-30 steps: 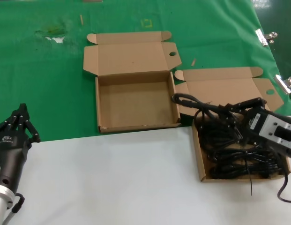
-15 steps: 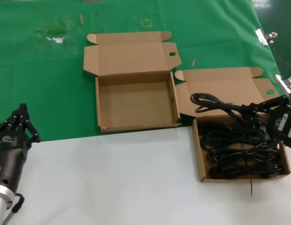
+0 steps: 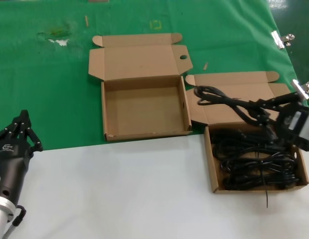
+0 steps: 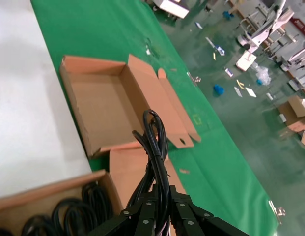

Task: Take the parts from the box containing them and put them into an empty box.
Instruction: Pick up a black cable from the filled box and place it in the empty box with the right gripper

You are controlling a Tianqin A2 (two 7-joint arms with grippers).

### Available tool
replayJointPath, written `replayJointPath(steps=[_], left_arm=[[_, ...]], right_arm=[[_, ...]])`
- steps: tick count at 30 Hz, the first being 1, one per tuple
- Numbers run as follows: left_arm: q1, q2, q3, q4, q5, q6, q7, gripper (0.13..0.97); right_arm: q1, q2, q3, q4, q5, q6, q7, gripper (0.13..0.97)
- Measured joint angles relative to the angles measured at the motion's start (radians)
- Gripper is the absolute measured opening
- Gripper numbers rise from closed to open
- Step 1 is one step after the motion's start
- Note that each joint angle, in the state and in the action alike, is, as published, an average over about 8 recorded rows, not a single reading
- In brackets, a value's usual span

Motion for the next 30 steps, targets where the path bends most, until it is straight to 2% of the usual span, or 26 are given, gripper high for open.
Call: replayJointPath(steps=[14,30], left_arm=[[0.0,0.0,0.0,0.0,0.0,0.0,0.0,0.14],[0.0,0.0,0.0,0.0,0.0,0.0,0.0,0.14]], right_arm=[[0.145,-0.202,-0.126,-0.088,-0.089,0.008,-0.029,0.168],[0.282,-0.382,-0.242,-0.278,-0.093,0.063,-0.149,0.168]])
